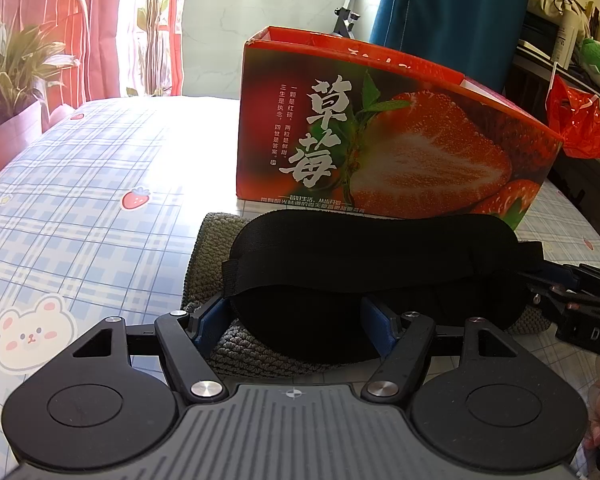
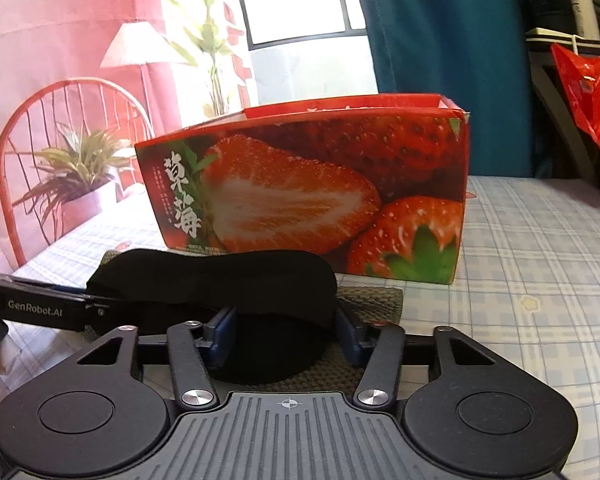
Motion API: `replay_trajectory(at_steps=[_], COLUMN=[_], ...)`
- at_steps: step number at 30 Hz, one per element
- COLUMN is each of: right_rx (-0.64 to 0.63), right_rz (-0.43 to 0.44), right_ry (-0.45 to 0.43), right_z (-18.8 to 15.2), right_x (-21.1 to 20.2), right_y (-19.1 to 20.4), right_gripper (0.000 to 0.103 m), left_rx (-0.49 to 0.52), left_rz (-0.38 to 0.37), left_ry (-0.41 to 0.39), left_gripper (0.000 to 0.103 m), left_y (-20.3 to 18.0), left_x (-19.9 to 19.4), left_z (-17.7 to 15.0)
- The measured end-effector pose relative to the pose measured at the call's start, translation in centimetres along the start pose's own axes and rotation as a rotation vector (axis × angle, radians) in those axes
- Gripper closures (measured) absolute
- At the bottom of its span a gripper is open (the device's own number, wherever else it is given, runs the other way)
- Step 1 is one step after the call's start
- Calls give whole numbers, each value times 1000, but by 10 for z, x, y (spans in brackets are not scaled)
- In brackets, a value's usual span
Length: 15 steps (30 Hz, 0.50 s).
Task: Organize soft objects
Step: 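Lower both tools onto the black eye mask and close on it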
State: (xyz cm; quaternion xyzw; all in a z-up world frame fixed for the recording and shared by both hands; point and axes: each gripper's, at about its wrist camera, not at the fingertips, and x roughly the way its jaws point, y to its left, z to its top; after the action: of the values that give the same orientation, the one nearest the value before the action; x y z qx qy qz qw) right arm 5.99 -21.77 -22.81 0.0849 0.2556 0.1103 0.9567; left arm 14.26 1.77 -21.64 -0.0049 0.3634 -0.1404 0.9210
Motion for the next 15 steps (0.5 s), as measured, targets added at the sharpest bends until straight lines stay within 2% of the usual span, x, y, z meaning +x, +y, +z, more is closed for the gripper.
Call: replay_trajectory(at_steps=[2, 6, 8, 10, 15], right_rx=[11, 30, 54, 94, 190], right_rz=[3, 25, 36, 54, 56], right_ry=[-27, -47, -35, -19, 74], right_z=[0, 1, 4, 7, 7], right_x=[-4, -8, -6, -2, 12], right_y=[-2, -4, -8, -13, -24], right_gripper=[70, 70, 68, 59, 60], left_rx=[0, 3, 4, 5, 3], left_rz=[0, 3, 1, 1, -4], left_ry=[0, -1, 0, 0, 2], left_gripper=[29, 29, 29, 29, 29], left_y=[0, -1, -1, -1, 0], left_x=[0, 0, 0, 0, 1], left_z=[0, 0, 0, -1, 0])
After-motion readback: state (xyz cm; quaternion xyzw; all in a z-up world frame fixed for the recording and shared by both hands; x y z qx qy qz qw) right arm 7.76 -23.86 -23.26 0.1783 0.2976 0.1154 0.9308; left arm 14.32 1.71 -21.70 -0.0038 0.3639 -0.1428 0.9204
